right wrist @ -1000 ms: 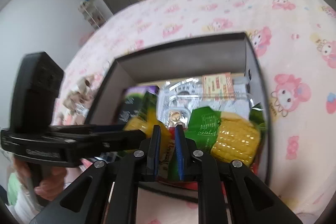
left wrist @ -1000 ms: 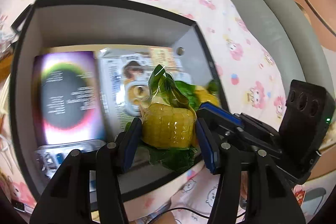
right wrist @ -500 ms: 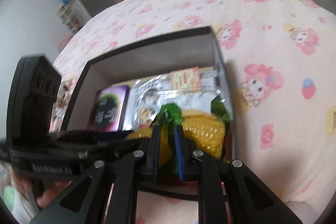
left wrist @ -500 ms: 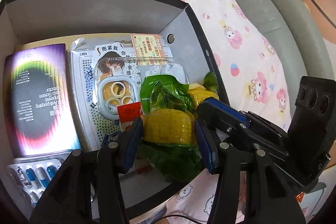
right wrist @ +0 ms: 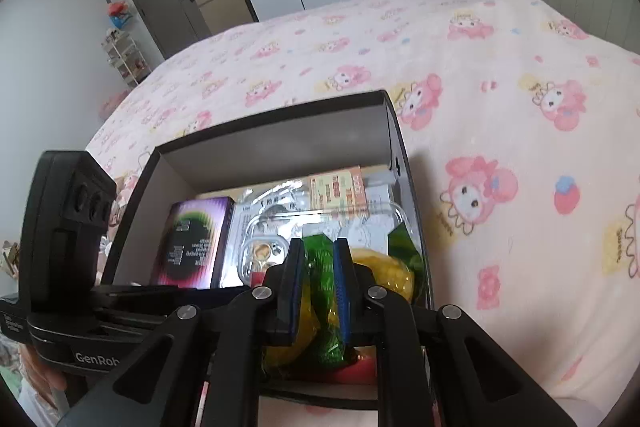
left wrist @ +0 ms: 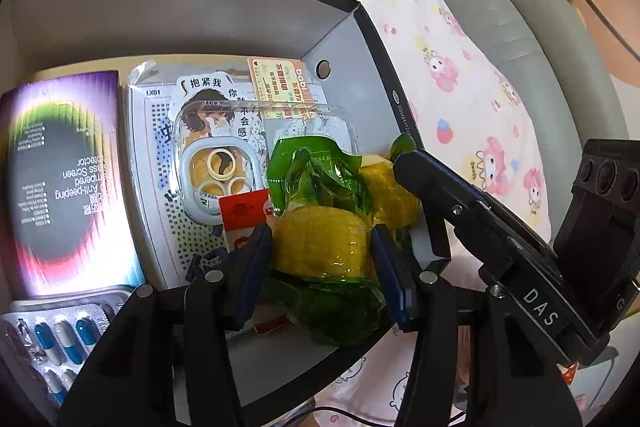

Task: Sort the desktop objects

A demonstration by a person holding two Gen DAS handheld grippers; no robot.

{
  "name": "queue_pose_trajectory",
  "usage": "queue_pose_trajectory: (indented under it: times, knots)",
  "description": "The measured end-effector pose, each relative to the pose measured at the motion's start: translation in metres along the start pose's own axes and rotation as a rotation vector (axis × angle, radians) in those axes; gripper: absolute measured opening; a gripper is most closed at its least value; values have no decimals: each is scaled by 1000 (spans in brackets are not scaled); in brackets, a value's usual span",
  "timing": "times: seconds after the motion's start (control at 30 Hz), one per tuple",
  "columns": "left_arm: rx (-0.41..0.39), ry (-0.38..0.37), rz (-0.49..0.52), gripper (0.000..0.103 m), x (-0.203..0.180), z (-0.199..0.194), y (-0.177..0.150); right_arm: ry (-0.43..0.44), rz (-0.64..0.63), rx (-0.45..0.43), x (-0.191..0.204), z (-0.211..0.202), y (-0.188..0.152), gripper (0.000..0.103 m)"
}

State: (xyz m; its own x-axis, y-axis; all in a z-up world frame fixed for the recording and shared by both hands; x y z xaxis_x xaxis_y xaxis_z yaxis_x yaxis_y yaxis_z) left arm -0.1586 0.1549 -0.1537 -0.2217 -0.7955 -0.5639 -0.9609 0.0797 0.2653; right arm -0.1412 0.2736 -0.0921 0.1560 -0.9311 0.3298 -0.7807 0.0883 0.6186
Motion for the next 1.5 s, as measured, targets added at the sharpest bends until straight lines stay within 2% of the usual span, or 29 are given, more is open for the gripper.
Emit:
queue_pose_trajectory:
  times: [0.17, 0.3, 0.43, 0.53, 0.6, 0.77, 0.97, 1.2, 1.37, 1.5]
  knots:
    - [-24, -26, -13, 54, 2, -4, -2, 54, 49, 32, -3, 7, -2, 12]
    - [-31, -92, -62, 56, 11, -7, -6, 86, 38, 98, 1, 17, -12, 12]
    - [-30, -133, -102, 56, 21, -14, -7, 76, -3, 104, 8, 19, -15, 12]
    - [-77, -162, -144, 56, 25, -26, -3, 57, 6, 129, 4, 24, -19, 12]
    - [-94, -142, -145, 56, 27, -30, 1, 63, 13, 144, 3, 26, -21, 12]
    - [-53, -36, -48, 49, 17, -21, -3, 32, -30, 146, 8, 27, -24, 12]
    - [-40, -98, -103, 47, 21, -15, -4, 11, -36, 127, 6, 20, -24, 12]
    - [-35, -137, -132, 48, 23, -13, -7, -26, -60, 80, 8, 12, -20, 12]
    - [-31, -155, -144, 48, 22, -11, -6, 57, -16, 99, 9, 13, -21, 12]
    - [-32, -162, -149, 53, 24, -14, -5, 21, -16, 115, 6, 18, -22, 12]
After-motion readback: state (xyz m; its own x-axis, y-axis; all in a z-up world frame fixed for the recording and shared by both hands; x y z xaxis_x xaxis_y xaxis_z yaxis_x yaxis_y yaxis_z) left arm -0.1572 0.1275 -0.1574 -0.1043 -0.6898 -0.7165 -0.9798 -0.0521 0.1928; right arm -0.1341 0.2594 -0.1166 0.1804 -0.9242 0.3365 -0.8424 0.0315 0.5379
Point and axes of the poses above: each gripper's, at about its wrist camera, not at the fingertips, and z roughly the way its jaws point, x to its left, y to its top, the point moved 6 cm from there along z, roughly the way its jaws point, and after that the axes turned 5 degrees about y, right-handed, at the moved point
